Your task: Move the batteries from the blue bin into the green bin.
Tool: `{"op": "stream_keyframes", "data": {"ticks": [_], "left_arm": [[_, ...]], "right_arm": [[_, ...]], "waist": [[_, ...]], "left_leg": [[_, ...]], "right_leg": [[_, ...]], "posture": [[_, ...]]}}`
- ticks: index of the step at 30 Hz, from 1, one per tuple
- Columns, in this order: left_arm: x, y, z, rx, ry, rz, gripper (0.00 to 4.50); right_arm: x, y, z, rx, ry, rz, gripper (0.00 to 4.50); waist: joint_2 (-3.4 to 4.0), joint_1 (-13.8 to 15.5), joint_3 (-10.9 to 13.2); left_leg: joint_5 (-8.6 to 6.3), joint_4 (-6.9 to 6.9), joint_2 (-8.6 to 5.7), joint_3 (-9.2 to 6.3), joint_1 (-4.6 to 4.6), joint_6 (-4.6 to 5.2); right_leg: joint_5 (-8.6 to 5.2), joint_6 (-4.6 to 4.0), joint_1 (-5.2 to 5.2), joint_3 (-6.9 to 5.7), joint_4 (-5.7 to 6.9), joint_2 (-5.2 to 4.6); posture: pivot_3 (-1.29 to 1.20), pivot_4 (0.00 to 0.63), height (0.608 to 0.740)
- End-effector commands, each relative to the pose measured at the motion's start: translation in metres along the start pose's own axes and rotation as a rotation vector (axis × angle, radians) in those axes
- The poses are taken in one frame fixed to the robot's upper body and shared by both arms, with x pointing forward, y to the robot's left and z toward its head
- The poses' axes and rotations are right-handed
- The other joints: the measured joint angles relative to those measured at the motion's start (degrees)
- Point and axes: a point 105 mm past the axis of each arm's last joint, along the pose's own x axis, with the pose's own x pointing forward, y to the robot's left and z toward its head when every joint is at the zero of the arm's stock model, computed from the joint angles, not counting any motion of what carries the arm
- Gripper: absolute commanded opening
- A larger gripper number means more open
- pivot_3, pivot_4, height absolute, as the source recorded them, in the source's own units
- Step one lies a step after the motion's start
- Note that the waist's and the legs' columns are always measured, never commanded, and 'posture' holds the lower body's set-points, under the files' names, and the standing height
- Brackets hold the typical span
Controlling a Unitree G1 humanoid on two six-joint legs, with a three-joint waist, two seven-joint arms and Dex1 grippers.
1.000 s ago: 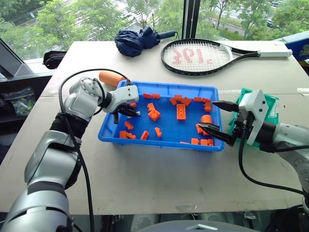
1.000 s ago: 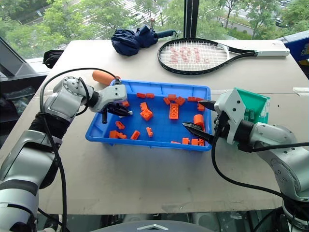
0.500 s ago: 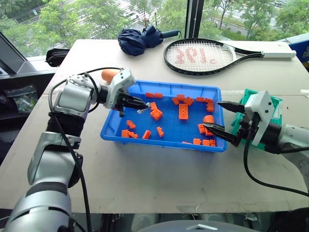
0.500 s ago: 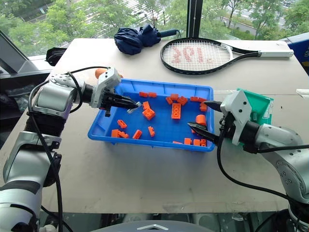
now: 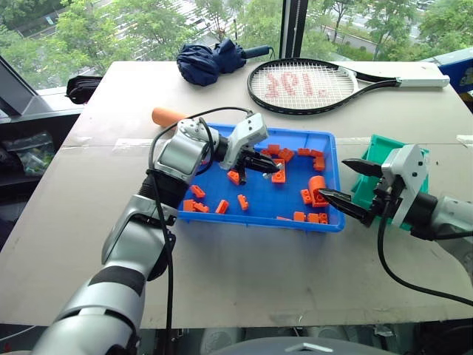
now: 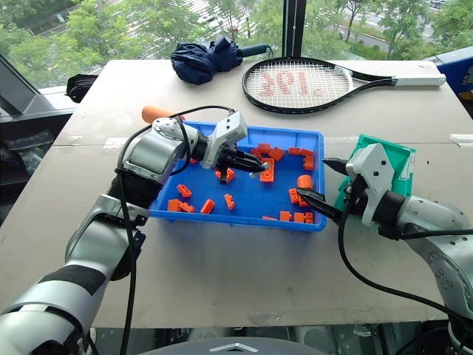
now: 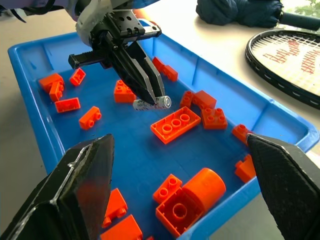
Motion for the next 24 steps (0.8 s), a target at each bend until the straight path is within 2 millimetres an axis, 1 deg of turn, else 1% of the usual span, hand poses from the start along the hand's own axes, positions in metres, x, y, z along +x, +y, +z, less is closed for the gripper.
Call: {"op": "stream_keyframes", "data": {"ticks": [1,2,3,4,5,7,9,11,12,16,19,21,22,24], "left_arm": [[-0.002,0.001,0.013,0.058,-0.025,-0.015,2.09],[-0.001,0.001,0.015,0.056,-0.040,-0.017,2.26],[-0.001,0.002,0.019,0.048,-0.061,-0.013,2.85],[0.000,0.003,0.021,0.042,-0.074,-0.010,3.13],[-0.001,0.004,0.024,0.042,-0.089,-0.003,3.51],[-0.006,0.007,0.031,0.039,-0.131,0.012,4.44],[-0.015,0.004,0.035,0.047,-0.164,-0.003,4.47],[-0.034,-0.003,0.033,0.056,-0.179,-0.027,4.47],[-0.042,-0.006,0.031,0.066,-0.179,-0.032,4.47],[-0.071,-0.016,0.025,0.097,-0.176,-0.006,4.47],[-0.098,-0.027,0.009,0.108,-0.119,0.047,4.47],[-0.116,-0.040,-0.004,0.119,-0.071,0.071,4.47],[-0.124,-0.048,-0.008,0.123,-0.056,0.079,4.47],[-0.132,-0.061,-0.012,0.131,-0.039,0.078,4.47]], "right_arm": [[-0.004,0.003,0.009,-0.046,-0.019,-0.002,4.24],[-0.004,0.003,0.008,-0.047,-0.015,-0.002,4.24],[-0.003,0.002,0.008,-0.047,-0.012,-0.002,4.24],[-0.002,0.002,0.007,-0.047,-0.010,-0.002,4.24],[-0.001,0.002,0.008,-0.047,-0.011,0.000,4.24],[0.006,0.003,0.008,-0.044,-0.014,0.024,4.24],[0.012,0.005,0.007,-0.040,-0.002,0.052,4.24],[0.025,0.006,-0.002,-0.045,0.057,0.101,4.24],[0.030,0.007,-0.004,-0.049,0.075,0.125,4.24],[0.055,0.004,-0.007,-0.040,0.104,0.172,4.24],[0.076,0.005,-0.014,-0.048,0.166,0.235,4.24],[0.094,0.006,-0.014,-0.057,0.175,0.269,4.24],[0.102,0.008,-0.014,-0.068,0.178,0.292,4.24],[0.113,0.010,-0.014,-0.087,0.187,0.321,4.24]], "waist": [[0.00,0.1,0.0],[0.00,0.2,0.0],[0.00,0.3,0.0],[0.00,0.4,0.0],[0.00,0.5,0.0],[-0.01,0.4,0.0],[-0.01,0.1,0.0],[0.00,-0.2,0.0],[0.00,-0.9,0.0],[0.02,-1.3,0.0],[0.01,-1.3,0.0],[0.01,-1.6,0.0],[0.01,-1.6,0.0],[0.00,-1.1,0.0]], "left_leg": [[0.00,0.00,0.01,-0.01,-0.01,0.00],[0.00,0.01,0.01,-0.01,-0.01,0.00],[0.00,0.02,0.01,0.00,-0.02,0.00],[0.00,0.03,0.01,0.00,-0.03,0.00],[0.00,0.04,0.01,-0.02,-0.04,0.00],[0.00,0.05,0.00,-0.02,-0.05,0.00],[0.00,0.06,0.00,-0.02,-0.04,0.00],[0.00,0.04,0.02,-0.02,-0.02,0.00],[0.00,0.03,0.03,0.00,0.00,0.00],[0.01,-0.04,0.13,0.02,0.03,-0.02],[0.11,-0.03,0.16,0.01,0.01,-0.19],[0.11,-0.03,0.16,0.04,0.01,-0.18],[0.10,-0.05,0.17,0.06,0.02,-0.18],[0.11,-0.08,0.21,0.06,-0.03,-0.19]], "right_leg": [[0.00,0.00,0.00,-0.02,0.00,0.00],[0.00,0.00,0.00,-0.02,0.00,0.00],[0.00,0.00,0.00,-0.01,-0.01,-0.02],[0.00,0.00,0.01,-0.02,-0.02,-0.03],[0.00,0.01,0.01,-0.03,-0.02,-0.04],[0.00,0.01,0.01,-0.05,-0.02,-0.05],[0.00,0.01,0.00,-0.03,-0.01,-0.04],[0.00,0.00,0.00,-0.02,0.00,-0.01],[0.00,0.00,0.00,-0.01,0.01,0.01],[0.00,-0.02,-0.03,0.03,0.00,0.05],[0.00,-0.02,-0.03,0.02,-0.02,-0.01],[0.00,-0.01,-0.03,0.06,-0.05,-0.01],[0.00,-0.01,-0.05,0.09,-0.05,-0.01],[0.00,-0.02,-0.14,0.08,-0.03,0.00]], "posture": [[0.00,0.150,0.740],[0.00,0.150,0.740],[0.00,0.150,0.740],[0.00,0.150,0.740],[0.00,0.150,0.740],[0.00,0.150,0.740],[0.00,0.150,0.740],[0.00,0.150,0.740],[0.00,0.150,0.740],[0.00,0.150,0.740],[0.00,0.150,0.740],[0.00,0.150,0.740],[0.00,0.150,0.740],[0.00,0.150,0.740]]}}
